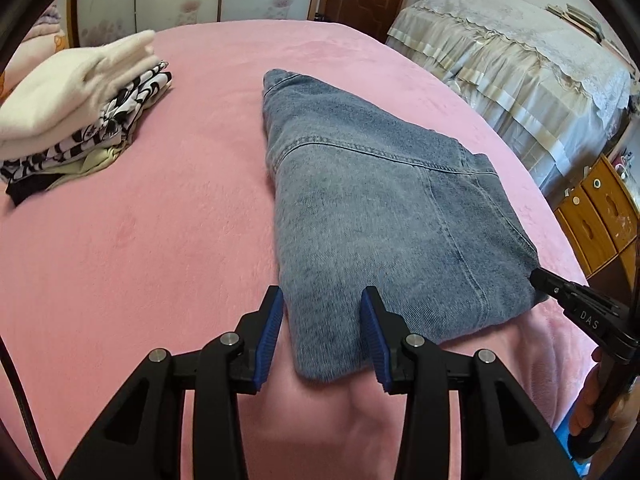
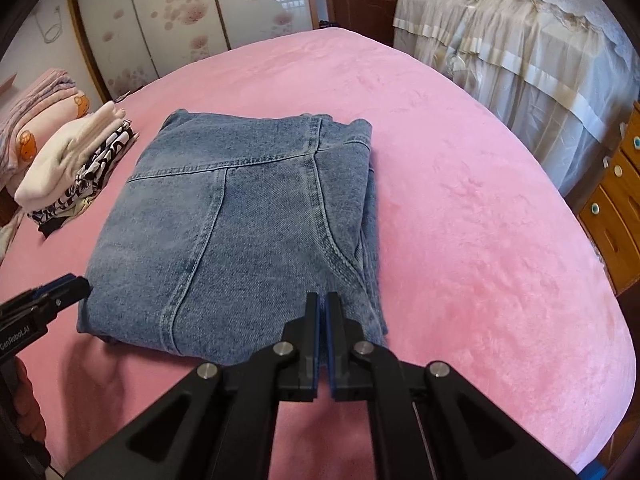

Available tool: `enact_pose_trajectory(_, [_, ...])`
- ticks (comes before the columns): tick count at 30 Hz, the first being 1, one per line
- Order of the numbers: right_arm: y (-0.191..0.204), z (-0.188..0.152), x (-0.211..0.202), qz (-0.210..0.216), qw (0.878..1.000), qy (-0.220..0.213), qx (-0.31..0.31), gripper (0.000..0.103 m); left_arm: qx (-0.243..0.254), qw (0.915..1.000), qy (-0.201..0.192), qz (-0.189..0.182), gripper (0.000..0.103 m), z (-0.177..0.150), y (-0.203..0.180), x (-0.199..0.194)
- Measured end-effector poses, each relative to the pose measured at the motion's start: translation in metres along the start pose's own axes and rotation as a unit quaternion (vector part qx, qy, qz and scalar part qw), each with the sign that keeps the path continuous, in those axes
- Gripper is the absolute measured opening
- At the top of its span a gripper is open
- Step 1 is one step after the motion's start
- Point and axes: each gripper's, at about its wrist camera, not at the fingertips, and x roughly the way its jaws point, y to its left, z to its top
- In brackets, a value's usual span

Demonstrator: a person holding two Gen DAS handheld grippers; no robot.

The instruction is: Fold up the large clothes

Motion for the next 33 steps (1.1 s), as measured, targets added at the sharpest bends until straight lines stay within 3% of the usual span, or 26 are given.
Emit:
enact_pose_trajectory(6, [0.006,-0.007,-0.011,-0.013,1.000,0.006,0.002,0.007,-0.004,0.9998,-0.002,0.021,0.071,-0.006,-0.001,-0.017])
enact_pose_trajectory(9, [0.012,-0.014,-0.018,-0.005,1.000,0.008,0.000,0.023,-0.009,0.9997,-0.002,0.023,0.075,-0.009,0.000,-0.027])
enact_pose_trajectory(11, [0.016,-0.021,-0.023,0.008,1.000,0.009,0.001,0.044,-0.010,0.9996,0.002,0.026,0.075,-0.011,0.001,-0.032])
enact_pose_trajectory(14, [0.020,-0.029,-0.028,0.020,1.000,0.016,0.003,0.057,-0.021,0.9993,0.015,0.026,0.076,-0.015,0.004,-0.039])
enact_pose_trajectory(24, [0.035,-0.039,-0.046,0.055,0.998,0.026,-0.014,0.057,-0.068,0.9957,0.061,-0.018,0.076,-0.026,0.019,-0.047])
enact_pose_trajectory(33, [0.021,-0.005,-0.060,0.083,0.996,0.045,0.009,0.057,-0.065,0.9947,0.066,-0.044,0.076,-0.004,0.016,-0.056])
